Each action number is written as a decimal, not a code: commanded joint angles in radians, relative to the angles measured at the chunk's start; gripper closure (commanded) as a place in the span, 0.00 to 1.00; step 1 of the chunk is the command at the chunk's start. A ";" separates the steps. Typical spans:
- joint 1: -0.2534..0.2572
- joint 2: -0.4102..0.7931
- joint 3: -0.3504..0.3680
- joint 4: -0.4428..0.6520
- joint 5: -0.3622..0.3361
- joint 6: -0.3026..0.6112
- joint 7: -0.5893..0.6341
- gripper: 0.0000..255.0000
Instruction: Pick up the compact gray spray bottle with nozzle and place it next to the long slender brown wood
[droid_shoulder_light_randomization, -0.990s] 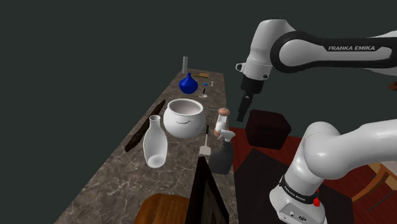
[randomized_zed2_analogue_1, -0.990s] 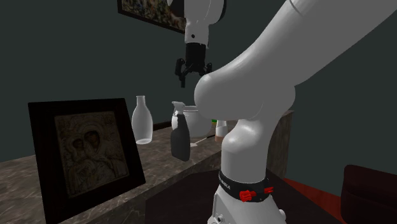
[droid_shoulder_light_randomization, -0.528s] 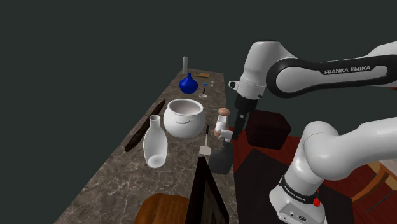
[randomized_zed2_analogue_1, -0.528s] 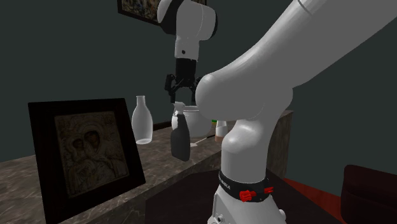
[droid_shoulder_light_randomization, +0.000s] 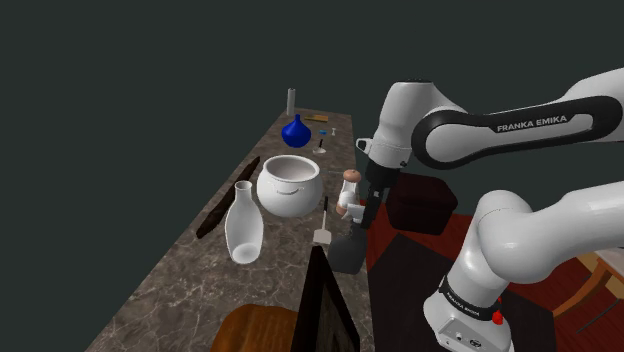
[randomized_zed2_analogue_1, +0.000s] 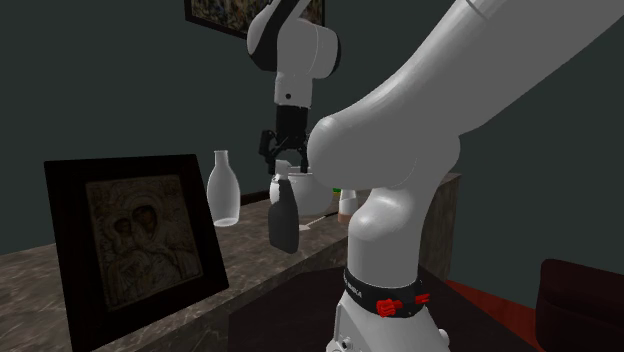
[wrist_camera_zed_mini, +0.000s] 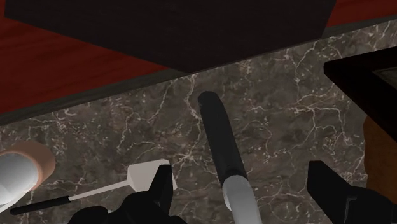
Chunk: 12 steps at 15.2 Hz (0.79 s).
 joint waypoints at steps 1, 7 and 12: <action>0.000 0.000 0.000 -0.001 0.000 0.001 0.000 0.00; 0.000 0.000 0.000 -0.001 0.000 0.001 0.000 1.00; 0.000 0.000 0.000 -0.001 0.000 0.001 0.000 1.00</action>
